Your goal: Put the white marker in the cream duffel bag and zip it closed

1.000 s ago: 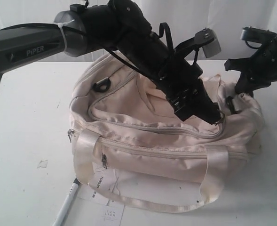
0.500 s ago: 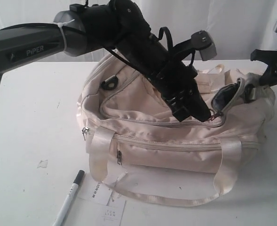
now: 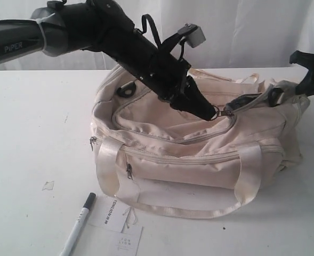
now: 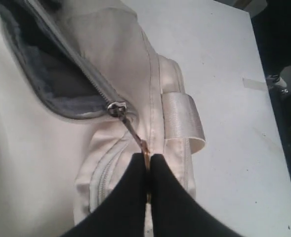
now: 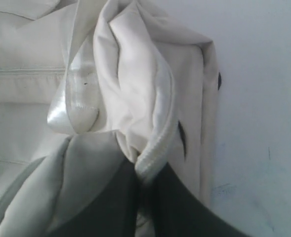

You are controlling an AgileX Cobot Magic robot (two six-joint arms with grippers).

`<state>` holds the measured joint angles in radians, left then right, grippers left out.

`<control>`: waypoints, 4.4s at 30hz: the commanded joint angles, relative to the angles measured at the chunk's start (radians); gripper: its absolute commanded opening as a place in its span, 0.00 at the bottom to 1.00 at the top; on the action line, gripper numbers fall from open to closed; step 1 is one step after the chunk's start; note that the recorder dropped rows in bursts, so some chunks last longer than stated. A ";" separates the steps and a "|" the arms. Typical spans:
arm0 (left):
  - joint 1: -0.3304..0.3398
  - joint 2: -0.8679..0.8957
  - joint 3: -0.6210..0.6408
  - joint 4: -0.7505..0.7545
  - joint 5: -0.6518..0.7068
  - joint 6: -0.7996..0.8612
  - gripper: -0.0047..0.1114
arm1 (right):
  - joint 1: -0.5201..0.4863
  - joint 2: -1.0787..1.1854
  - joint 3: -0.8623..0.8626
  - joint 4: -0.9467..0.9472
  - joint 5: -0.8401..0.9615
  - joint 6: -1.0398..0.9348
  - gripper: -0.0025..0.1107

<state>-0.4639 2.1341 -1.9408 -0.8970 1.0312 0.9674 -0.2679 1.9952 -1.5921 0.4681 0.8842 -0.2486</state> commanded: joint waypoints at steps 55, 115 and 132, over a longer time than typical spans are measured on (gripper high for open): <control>-0.068 -0.029 0.126 -0.258 -0.006 0.241 0.04 | 0.306 0.022 -0.105 -0.269 0.262 0.116 0.02; -0.026 -0.032 0.126 -0.259 0.074 0.187 0.04 | 0.288 -0.289 0.234 0.135 0.337 -1.430 0.50; -0.026 -0.032 0.126 -0.261 0.078 0.187 0.04 | 0.357 -0.417 0.275 0.021 0.337 -1.423 0.50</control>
<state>-0.4877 2.1173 -1.8215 -1.1277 1.0829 1.1477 0.0866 1.6021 -1.3275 0.4920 1.2160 -1.6664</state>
